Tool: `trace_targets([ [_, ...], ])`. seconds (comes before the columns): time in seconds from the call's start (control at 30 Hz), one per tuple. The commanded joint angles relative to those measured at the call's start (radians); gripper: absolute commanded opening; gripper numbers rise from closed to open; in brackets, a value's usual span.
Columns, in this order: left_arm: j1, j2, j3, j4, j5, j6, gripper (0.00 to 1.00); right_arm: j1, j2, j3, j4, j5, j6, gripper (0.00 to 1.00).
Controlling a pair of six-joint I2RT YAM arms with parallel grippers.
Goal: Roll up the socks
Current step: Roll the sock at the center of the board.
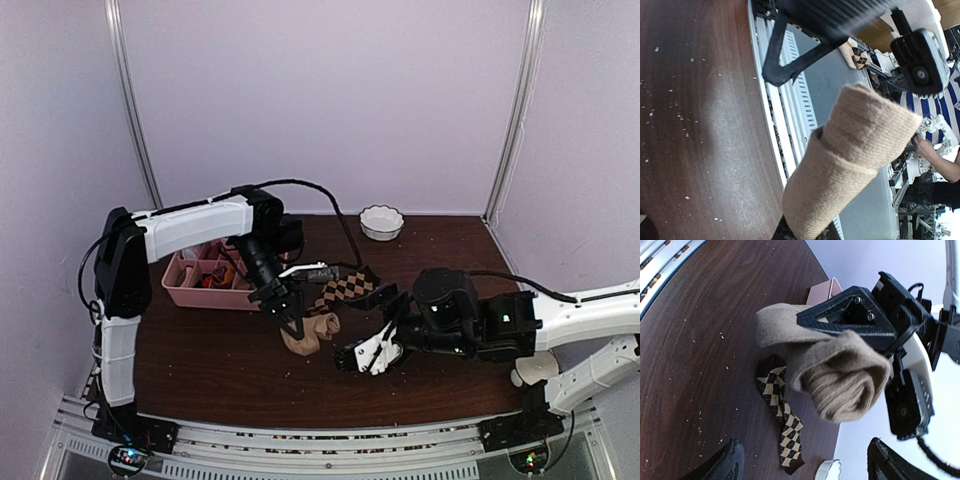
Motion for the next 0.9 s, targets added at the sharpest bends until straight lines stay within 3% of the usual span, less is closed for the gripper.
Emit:
trace_targets([
  [0.0,-0.024,0.042,-0.009,-0.028,0.009,0.003,0.00,0.052,0.024,0.037,-0.044,0.103,-0.175,0.84],
  [0.23,-0.027,0.087,-0.012,-0.028,0.008,-0.012,0.00,0.122,0.019,-0.037,0.107,0.162,-0.225,0.76],
  [0.73,-0.047,0.116,0.000,-0.028,0.009,-0.009,0.00,0.168,0.210,0.037,0.179,0.252,-0.340,0.57],
  [0.87,-0.046,0.120,-0.008,-0.028,0.010,-0.004,0.00,0.172,0.247,0.052,0.223,0.289,-0.375,0.57],
])
